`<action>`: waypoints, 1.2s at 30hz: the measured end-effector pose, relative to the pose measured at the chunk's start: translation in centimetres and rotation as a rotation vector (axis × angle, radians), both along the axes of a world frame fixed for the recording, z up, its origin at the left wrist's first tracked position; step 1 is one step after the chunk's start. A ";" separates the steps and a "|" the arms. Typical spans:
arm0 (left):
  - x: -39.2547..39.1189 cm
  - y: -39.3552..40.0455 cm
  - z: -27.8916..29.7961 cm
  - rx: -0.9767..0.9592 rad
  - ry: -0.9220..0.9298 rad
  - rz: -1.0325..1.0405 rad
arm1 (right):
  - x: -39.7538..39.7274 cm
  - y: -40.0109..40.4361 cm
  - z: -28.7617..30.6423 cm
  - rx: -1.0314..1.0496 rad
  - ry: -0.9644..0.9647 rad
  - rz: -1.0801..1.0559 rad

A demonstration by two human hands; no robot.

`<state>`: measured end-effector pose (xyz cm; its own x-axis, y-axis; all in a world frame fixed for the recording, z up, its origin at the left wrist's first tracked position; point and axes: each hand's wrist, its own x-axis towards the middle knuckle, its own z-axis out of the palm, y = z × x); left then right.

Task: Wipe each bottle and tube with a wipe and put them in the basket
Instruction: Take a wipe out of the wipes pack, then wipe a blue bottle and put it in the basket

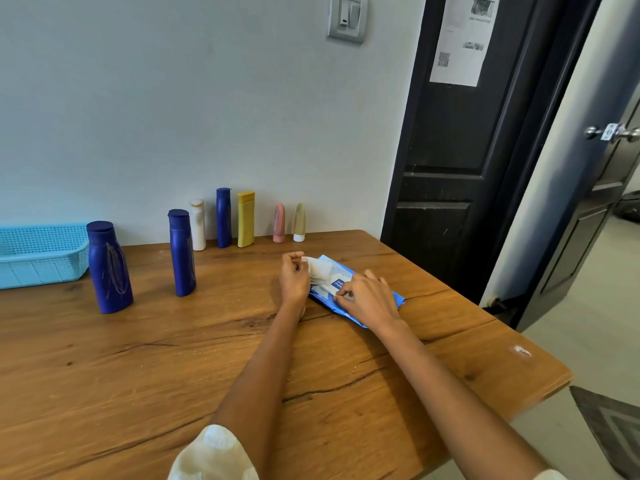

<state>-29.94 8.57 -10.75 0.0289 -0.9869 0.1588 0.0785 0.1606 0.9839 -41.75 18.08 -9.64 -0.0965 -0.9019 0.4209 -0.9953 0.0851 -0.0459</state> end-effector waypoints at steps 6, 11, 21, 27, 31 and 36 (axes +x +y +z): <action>0.3 0.5 0.4 -0.001 0.013 -0.026 | -0.4 -1.0 1.0 0.038 0.085 -0.190; 0.9 0.6 1.1 0.109 0.041 -0.035 | 0.2 -1.5 2.0 -0.049 -0.068 -0.120; 6.6 2.2 4.2 0.220 0.259 -0.138 | 7.3 -2.7 3.7 -0.098 -0.593 0.231; 14.1 2.7 5.5 0.091 0.357 -0.336 | 13.0 -4.0 5.9 -0.169 -0.688 0.246; 17.9 2.4 7.1 -0.050 0.289 -0.308 | 15.8 -4.8 8.0 -0.146 -0.856 0.287; 20.7 2.2 9.4 -0.116 0.170 -0.173 | 19.1 -5.2 10.8 -0.213 -1.315 0.352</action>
<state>-9.20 10.75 -1.37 -0.1025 -0.9549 0.2786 0.2768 0.2416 0.9301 -22.63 12.92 1.11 -0.3097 -0.8918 0.3298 -0.1765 -0.2869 -0.9416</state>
